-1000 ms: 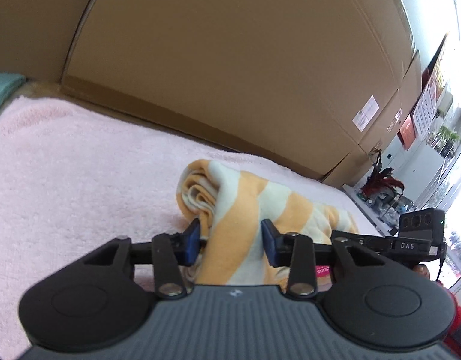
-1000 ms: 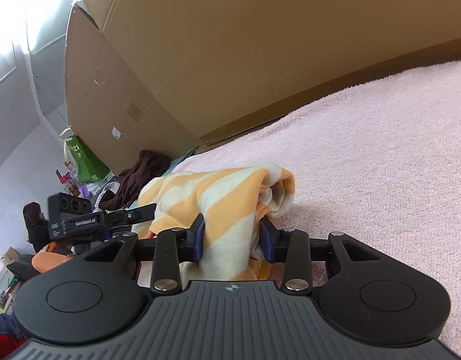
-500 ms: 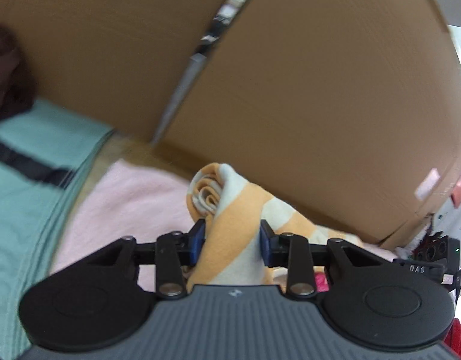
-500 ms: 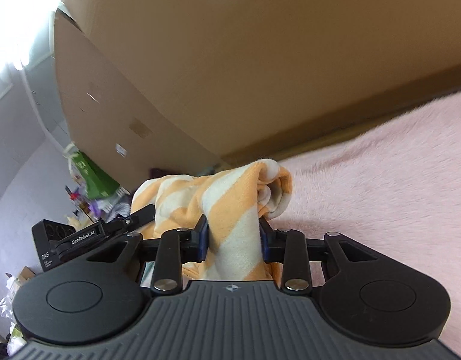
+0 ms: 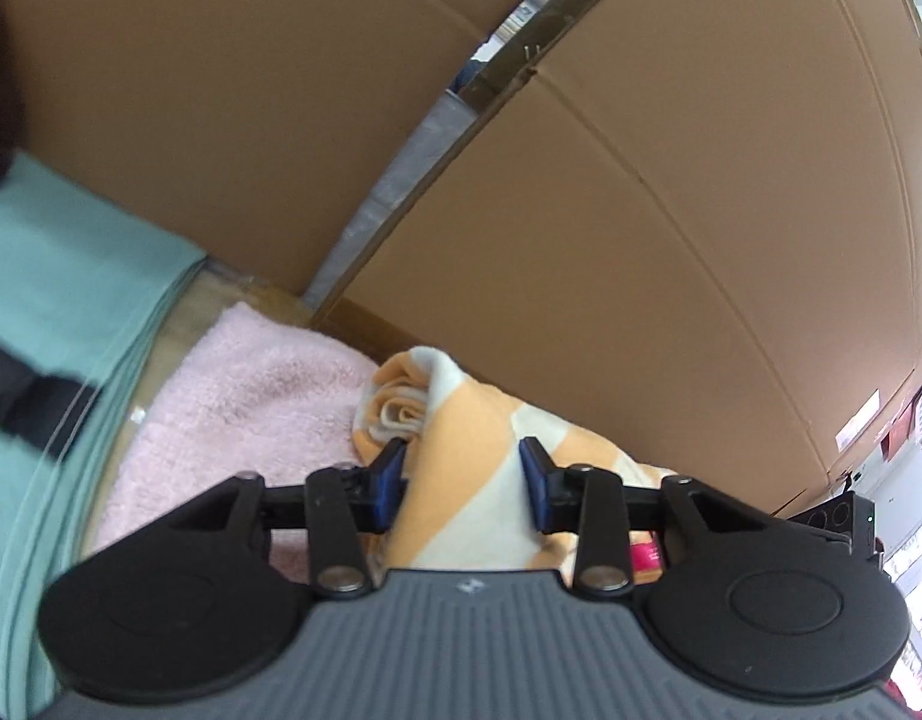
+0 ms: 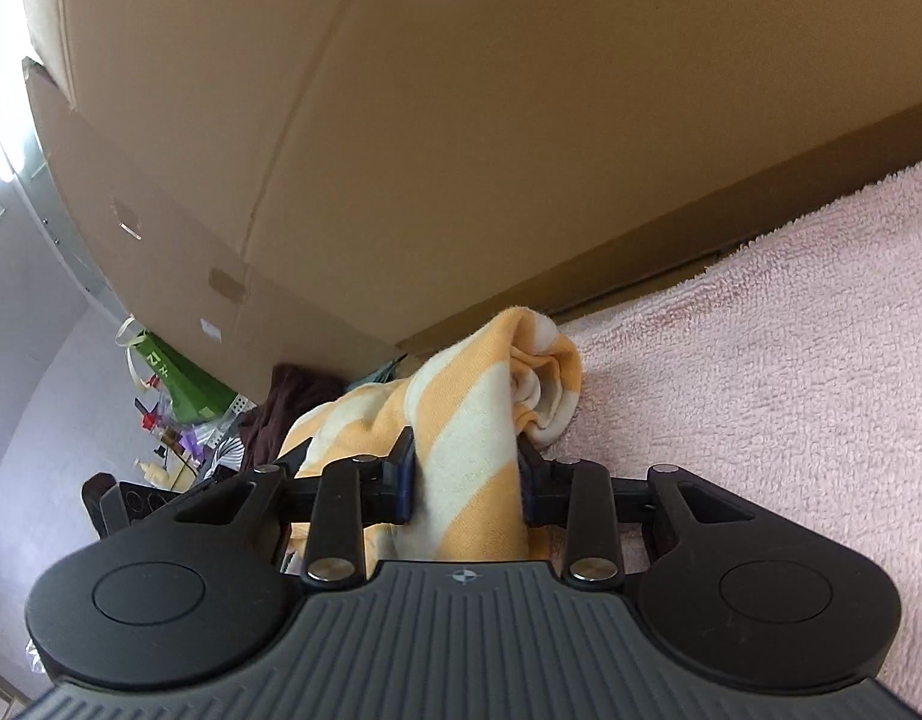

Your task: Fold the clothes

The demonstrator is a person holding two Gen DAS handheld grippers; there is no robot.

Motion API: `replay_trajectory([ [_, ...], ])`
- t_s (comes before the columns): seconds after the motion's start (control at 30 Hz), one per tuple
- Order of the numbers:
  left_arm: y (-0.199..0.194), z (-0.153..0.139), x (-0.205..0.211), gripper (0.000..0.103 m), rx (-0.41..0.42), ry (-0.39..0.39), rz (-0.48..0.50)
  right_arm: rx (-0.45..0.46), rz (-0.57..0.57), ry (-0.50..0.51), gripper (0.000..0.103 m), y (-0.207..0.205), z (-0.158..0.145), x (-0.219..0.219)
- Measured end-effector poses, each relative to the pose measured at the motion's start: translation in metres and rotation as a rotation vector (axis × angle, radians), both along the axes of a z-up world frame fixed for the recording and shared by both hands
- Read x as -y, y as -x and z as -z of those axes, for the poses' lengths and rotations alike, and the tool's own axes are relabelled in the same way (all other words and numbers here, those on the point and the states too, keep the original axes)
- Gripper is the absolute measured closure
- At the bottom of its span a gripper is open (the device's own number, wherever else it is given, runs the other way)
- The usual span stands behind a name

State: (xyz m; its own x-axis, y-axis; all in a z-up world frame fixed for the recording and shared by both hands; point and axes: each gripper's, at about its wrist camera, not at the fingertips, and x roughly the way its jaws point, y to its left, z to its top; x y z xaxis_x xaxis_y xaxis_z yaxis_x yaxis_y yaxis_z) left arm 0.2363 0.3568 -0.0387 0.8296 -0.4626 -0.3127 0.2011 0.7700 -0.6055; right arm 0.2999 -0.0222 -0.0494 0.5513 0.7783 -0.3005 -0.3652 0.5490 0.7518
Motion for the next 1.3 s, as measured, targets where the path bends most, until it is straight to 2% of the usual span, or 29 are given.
replay_trajectory([
  [0.17, -0.015, 0.002, -0.004, 0.065, -0.003, 0.031, 0.023, 0.019, -0.001, 0.007, 0.069, -0.008, 0.000, 0.002],
  [0.27, -0.007, -0.004, 0.003, 0.065, 0.016, -0.039, 0.020, 0.020, -0.002, 0.001, 0.069, -0.011, 0.001, 0.005],
  [0.4, 0.017, -0.016, 0.019, 0.065, 0.050, -0.214, 0.039, 0.043, 0.003, 0.033, 0.067, -0.002, -0.003, 0.006],
  [0.43, 0.018, -0.017, 0.019, 0.062, 0.046, -0.232, 0.037, 0.044, 0.002, 0.043, 0.065, -0.001, -0.004, 0.006],
  [0.47, 0.016, -0.016, 0.018, 0.054, 0.030, -0.230, 0.030, 0.045, 0.001, 0.053, 0.063, 0.000, -0.005, 0.006],
  [0.57, 0.011, -0.013, 0.012, 0.045, -0.007, -0.199, 0.020, 0.036, -0.012, 0.106, 0.062, 0.002, -0.008, 0.007],
  [0.63, 0.016, -0.017, 0.014, 0.043, 0.011, -0.239, 0.019, 0.012, -0.036, 0.137, 0.062, 0.001, -0.013, 0.010],
  [0.7, 0.025, -0.026, 0.017, 0.043, 0.068, -0.310, -0.004, 0.007, -0.044, 0.177, 0.059, 0.001, -0.022, 0.017],
  [0.77, 0.036, -0.038, 0.019, 0.053, 0.145, -0.348, -0.053, 0.060, 0.001, 0.207, 0.057, 0.009, -0.036, 0.028],
  [0.87, 0.057, -0.059, 0.031, 0.053, 0.301, -0.409, -0.099, 0.218, 0.147, 0.181, 0.059, 0.027, -0.055, 0.043],
  [0.93, 0.067, -0.070, 0.052, 0.052, 0.396, -0.458, -0.099, 0.329, 0.214, 0.197, 0.059, 0.038, -0.061, 0.033],
  [1.0, 0.063, -0.066, 0.077, 0.048, 0.414, -0.511, -0.148, 0.434, 0.291, 0.323, 0.064, 0.046, -0.060, 0.008],
  [1.03, 0.059, -0.061, 0.089, 0.048, 0.404, -0.550, -0.173, 0.475, 0.296, 0.397, 0.070, 0.048, -0.055, -0.007],
  [1.07, 0.053, -0.052, 0.099, 0.049, 0.378, -0.603, -0.175, 0.515, 0.295, 0.472, 0.072, 0.050, -0.049, -0.022],
  [1.1, 0.046, -0.043, 0.107, 0.049, 0.337, -0.652, -0.137, 0.542, 0.280, 0.531, 0.072, 0.051, -0.042, -0.035],
  [1.13, 0.039, -0.037, 0.110, 0.046, 0.286, -0.667, -0.104, 0.560, 0.252, 0.583, 0.072, 0.051, -0.036, -0.047],
  [1.2, 0.026, -0.033, 0.107, 0.039, 0.184, -0.653, -0.077, 0.585, 0.215, 0.664, 0.072, 0.051, -0.032, -0.061],
  [1.23, 0.021, -0.032, 0.103, 0.033, 0.139, -0.630, -0.069, 0.574, 0.223, 0.686, 0.066, 0.049, -0.031, -0.063],
  [1.3, 0.016, -0.030, 0.090, 0.031, 0.091, -0.557, -0.057, 0.429, 0.183, 0.716, 0.063, 0.031, -0.025, -0.063],
])
